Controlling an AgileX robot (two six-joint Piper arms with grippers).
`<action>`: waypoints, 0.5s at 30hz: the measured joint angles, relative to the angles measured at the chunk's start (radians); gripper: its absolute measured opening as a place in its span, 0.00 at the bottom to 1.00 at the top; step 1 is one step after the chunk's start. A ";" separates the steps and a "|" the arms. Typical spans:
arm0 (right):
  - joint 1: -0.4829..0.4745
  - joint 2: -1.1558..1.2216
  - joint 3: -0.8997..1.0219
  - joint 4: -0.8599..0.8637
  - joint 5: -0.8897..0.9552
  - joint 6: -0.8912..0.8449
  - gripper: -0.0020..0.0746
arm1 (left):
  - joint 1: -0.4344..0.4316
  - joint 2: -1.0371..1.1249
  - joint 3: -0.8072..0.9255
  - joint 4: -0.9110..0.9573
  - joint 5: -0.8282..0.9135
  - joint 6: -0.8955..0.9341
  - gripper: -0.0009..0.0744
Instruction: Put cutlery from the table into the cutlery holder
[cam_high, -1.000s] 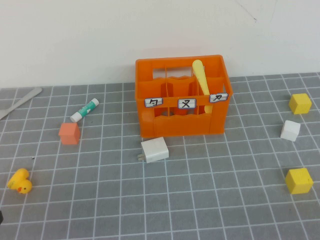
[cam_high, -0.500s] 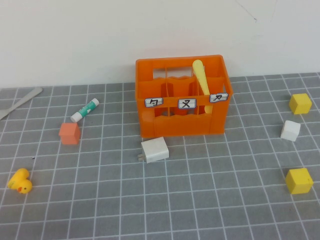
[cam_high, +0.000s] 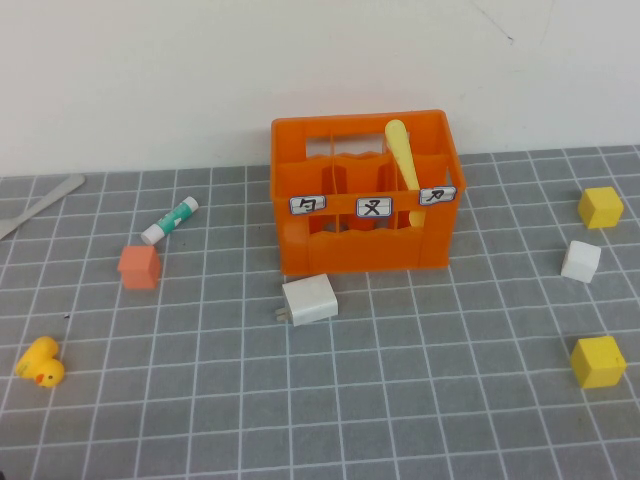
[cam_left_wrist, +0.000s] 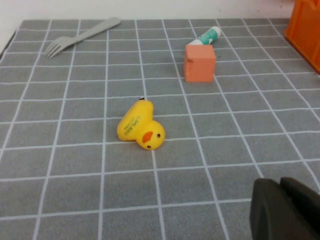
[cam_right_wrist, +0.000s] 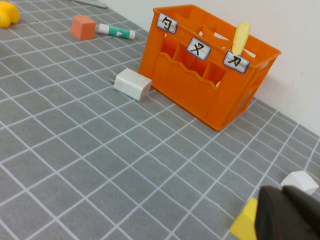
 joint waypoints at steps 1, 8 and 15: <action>0.000 0.000 0.000 0.000 0.000 0.000 0.02 | 0.000 0.000 0.000 0.000 0.000 -0.008 0.01; 0.000 0.000 0.000 0.000 0.000 0.000 0.02 | 0.000 0.000 0.000 0.000 0.002 -0.024 0.01; 0.000 0.000 0.000 0.000 0.000 0.001 0.02 | 0.000 0.000 0.000 0.000 0.002 -0.026 0.01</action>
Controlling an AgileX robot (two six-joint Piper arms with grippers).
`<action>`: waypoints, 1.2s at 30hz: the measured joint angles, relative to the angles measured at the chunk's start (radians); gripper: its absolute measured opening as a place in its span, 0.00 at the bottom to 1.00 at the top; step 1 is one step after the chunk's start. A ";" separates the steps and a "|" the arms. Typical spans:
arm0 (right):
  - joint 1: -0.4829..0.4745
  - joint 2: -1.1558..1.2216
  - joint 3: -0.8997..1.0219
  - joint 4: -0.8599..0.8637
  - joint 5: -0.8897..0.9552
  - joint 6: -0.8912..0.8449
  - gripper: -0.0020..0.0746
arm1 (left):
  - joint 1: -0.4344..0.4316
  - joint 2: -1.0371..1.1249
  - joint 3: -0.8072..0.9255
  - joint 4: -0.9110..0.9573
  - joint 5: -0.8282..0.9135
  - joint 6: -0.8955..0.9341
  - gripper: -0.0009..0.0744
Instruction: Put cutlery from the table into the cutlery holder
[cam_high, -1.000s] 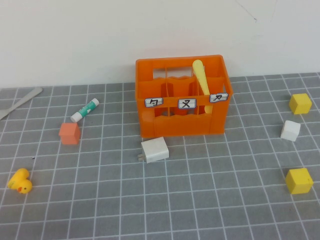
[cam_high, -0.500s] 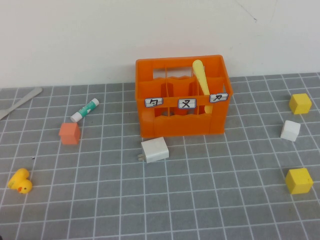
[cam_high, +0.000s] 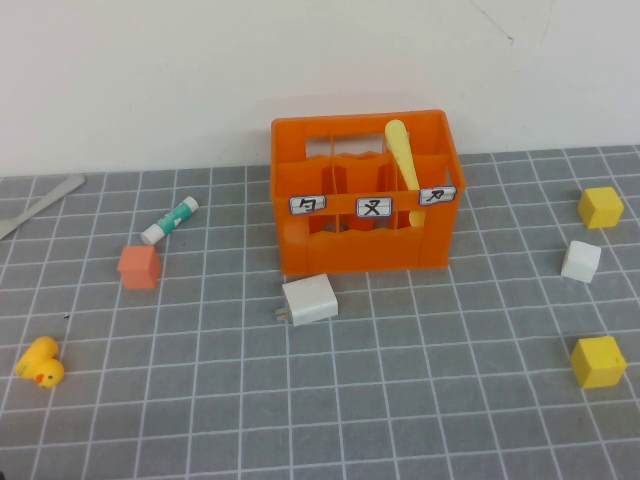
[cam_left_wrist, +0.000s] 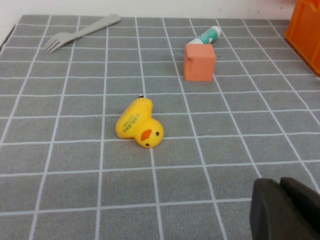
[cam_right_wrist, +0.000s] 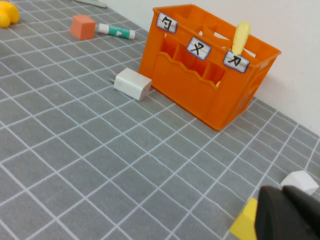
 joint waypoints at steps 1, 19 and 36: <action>0.000 0.000 0.000 0.000 0.000 0.000 0.02 | 0.000 0.000 0.000 0.000 0.000 0.000 0.01; -0.031 0.000 0.013 0.007 -0.005 0.000 0.02 | 0.000 0.000 0.000 0.000 0.000 0.000 0.01; -0.577 0.000 0.231 0.022 -0.179 0.000 0.02 | 0.000 0.000 0.000 0.000 0.000 -0.002 0.01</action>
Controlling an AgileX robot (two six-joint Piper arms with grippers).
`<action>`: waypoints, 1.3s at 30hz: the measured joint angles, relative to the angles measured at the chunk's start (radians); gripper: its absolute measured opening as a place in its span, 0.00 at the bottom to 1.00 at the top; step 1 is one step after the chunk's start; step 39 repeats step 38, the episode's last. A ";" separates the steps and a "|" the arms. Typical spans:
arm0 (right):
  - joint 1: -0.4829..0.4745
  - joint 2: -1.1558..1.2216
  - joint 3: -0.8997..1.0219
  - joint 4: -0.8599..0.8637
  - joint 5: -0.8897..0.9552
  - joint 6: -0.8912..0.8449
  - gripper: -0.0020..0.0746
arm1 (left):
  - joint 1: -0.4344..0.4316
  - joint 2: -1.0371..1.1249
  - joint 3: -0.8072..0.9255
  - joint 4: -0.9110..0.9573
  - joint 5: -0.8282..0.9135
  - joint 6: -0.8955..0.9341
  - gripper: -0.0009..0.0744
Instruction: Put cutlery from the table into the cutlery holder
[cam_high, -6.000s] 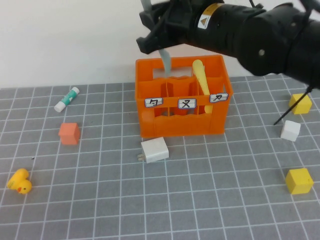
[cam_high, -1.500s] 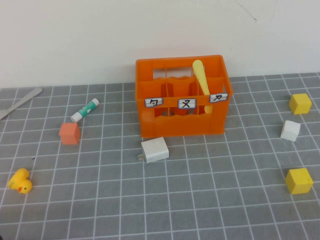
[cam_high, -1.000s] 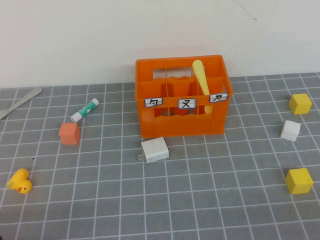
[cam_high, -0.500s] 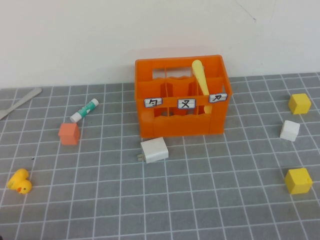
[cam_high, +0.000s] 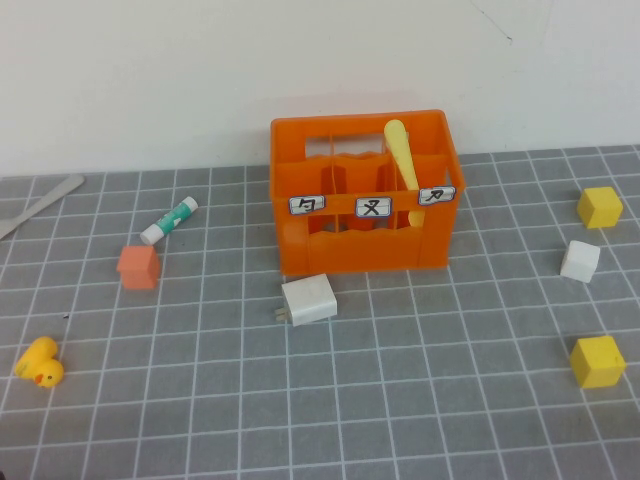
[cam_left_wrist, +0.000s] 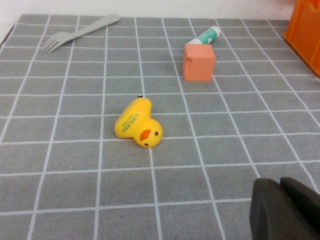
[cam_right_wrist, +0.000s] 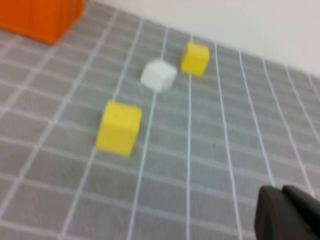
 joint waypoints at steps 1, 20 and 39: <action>-0.009 0.000 0.016 0.000 -0.008 0.000 0.02 | 0.000 0.000 0.000 0.000 0.000 0.000 0.01; -0.060 0.000 0.066 -0.074 -0.043 0.152 0.02 | 0.000 0.000 0.000 0.000 0.000 0.000 0.01; -0.207 0.000 0.066 -0.074 -0.044 0.238 0.02 | 0.000 0.000 0.000 0.000 0.000 -0.010 0.01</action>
